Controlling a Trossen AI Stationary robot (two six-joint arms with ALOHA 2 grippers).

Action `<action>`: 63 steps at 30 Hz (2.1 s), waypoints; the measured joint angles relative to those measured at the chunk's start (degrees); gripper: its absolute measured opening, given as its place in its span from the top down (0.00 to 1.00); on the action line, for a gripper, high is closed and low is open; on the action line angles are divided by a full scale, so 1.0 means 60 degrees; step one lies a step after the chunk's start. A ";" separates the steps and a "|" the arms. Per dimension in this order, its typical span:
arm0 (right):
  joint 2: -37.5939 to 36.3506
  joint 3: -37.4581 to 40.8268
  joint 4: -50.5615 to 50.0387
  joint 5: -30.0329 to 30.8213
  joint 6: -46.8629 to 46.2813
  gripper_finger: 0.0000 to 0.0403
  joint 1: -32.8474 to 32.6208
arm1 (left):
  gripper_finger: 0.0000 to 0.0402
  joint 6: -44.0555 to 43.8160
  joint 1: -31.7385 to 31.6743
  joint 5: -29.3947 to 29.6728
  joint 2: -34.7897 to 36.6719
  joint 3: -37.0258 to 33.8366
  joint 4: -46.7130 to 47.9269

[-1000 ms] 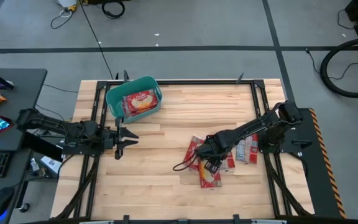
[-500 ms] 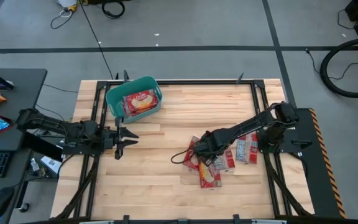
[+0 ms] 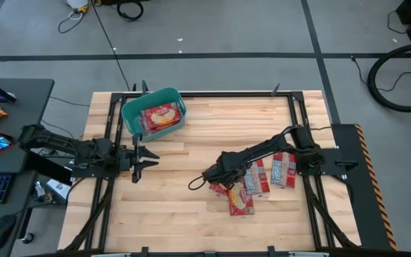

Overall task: Sort popcorn bags into baskets
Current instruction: Put the red popcorn bag into the green bin

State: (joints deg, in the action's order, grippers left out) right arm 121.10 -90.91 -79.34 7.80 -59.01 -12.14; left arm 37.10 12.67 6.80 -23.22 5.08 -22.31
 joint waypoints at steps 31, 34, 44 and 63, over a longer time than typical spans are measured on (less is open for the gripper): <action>0.0568 0.1075 -0.0614 -0.0458 0.1230 0.97 -0.0355 | 0.76 0.0015 0.0000 0.0001 -0.0004 0.0000 0.0001; 0.0568 0.0409 -0.1312 0.0178 0.1576 0.98 -0.0402 | 0.76 0.0015 0.0000 0.0002 -0.0003 0.0000 -0.0008; 0.0441 -0.2104 -0.1753 0.3315 0.3464 0.99 -0.0318 | 0.76 -0.1114 -0.0004 0.0488 -0.0004 0.0000 0.0250; 0.0434 -0.3855 0.1628 0.6523 1.0120 0.99 0.0737 | 0.76 -0.6135 0.0018 -0.1237 -0.0004 0.0000 0.1495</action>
State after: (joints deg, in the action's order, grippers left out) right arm 123.70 -114.04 -69.57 46.94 1.71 -7.72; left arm 0.29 12.78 -0.62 -23.24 5.08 -13.34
